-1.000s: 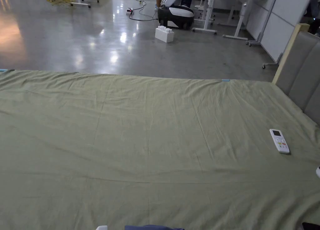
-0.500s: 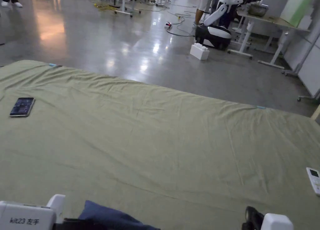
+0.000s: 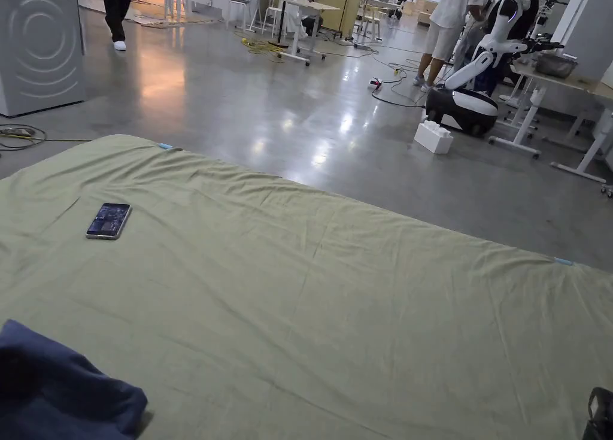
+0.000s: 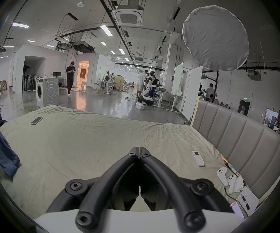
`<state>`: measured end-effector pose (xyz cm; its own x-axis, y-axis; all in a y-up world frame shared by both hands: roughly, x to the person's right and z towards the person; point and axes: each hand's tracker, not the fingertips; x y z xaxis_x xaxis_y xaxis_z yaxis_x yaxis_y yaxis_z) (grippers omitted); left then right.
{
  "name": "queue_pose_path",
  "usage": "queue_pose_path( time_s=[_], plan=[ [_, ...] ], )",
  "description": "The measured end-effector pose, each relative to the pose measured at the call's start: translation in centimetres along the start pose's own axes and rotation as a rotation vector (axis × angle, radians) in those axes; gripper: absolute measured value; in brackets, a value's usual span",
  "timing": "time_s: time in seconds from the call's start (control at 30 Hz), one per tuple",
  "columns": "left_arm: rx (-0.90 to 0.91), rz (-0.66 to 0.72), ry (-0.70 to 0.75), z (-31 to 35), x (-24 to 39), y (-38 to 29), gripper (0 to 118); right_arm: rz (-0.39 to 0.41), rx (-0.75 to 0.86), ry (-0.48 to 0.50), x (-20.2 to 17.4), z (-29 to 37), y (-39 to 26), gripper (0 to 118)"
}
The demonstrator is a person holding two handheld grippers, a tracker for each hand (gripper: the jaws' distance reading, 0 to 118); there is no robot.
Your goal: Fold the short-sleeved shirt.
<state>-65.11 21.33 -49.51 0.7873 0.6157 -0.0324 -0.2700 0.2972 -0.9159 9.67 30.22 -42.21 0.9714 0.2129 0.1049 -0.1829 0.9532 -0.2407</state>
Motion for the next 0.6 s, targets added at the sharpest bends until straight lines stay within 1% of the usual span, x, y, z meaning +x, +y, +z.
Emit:
queue_pose_path(
  time_s=[0.07,0.13,0.2,0.23,0.3,0.37,0.4,0.43,0.47,0.57,0.6],
  plan=[
    [0.002,0.009,0.05,0.9,-0.8,0.5,26,0.014,-0.004,-0.001,-0.2,0.1,-0.4,0],
    [0.0,0.012,0.163,1.0,-0.3,0.2,26,0.007,-0.027,0.005,-0.4,0.0,-1.2,0],
    [-0.019,0.022,0.225,0.0,-0.5,-0.1,28,0.001,-0.049,0.011,-0.5,-0.1,-1.8,0],
    [-0.029,0.022,0.262,-0.3,-1.7,0.4,31,-0.003,-0.058,0.016,-0.5,-0.1,-2.1,0],
    [-0.024,0.003,0.276,-1.1,-2.0,0.6,39,0.001,-0.067,0.023,-0.4,0.0,-2.5,0],
    [-0.026,-0.014,0.346,-1.7,-1.5,0.7,58,0.001,-0.071,0.024,-0.2,0.2,-2.6,0],
    [-0.027,-0.039,0.393,-1.6,-1.9,0.6,66,-0.003,-0.074,0.028,0.0,0.2,-2.6,0],
    [-0.041,-0.075,0.43,-1.7,-1.5,0.7,71,-0.003,-0.072,0.03,0.1,0.3,-2.6,0],
    [-0.036,-0.085,0.449,-1.8,-1.0,0.8,71,-0.003,-0.07,0.032,0.3,0.3,-2.6,0],
    [0.013,-0.168,0.565,-1.3,0.8,0.2,73,-0.018,-0.063,0.037,0.8,0.5,-2.4,0],
    [0.03,-0.219,0.652,-1.1,1.3,0.2,73,-0.03,-0.063,0.043,1.0,0.5,-2.4,0]
  ],
)
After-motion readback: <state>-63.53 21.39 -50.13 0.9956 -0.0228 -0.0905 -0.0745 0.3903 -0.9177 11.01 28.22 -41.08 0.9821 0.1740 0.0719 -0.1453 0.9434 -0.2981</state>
